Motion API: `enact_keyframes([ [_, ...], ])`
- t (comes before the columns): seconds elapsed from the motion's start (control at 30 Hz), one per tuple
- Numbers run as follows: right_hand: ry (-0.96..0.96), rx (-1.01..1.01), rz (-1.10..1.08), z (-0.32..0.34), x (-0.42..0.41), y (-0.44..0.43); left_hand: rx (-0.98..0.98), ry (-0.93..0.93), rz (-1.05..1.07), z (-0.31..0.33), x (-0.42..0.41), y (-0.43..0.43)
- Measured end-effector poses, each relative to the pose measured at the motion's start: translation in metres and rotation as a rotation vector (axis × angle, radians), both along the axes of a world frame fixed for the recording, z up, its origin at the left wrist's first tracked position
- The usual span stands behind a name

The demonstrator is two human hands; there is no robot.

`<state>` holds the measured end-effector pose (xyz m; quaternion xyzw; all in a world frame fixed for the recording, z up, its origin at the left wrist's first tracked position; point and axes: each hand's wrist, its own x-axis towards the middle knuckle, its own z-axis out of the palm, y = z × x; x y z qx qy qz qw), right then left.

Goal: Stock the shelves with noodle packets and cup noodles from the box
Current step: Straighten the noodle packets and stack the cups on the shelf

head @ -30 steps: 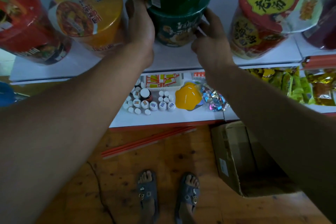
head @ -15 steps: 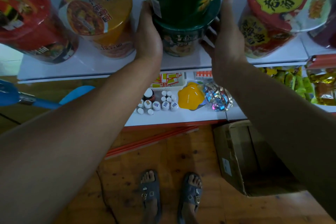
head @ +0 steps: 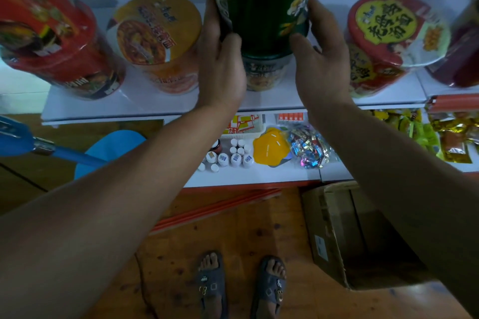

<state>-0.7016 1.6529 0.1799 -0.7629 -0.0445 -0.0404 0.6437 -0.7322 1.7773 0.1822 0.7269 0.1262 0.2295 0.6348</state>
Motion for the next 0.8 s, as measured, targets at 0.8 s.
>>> enact_keyframes([
  [0.8,0.097,-0.078,-0.028,0.030,0.013,-0.009,0.083,-0.002,0.004,-0.001,-0.026,-0.006],
])
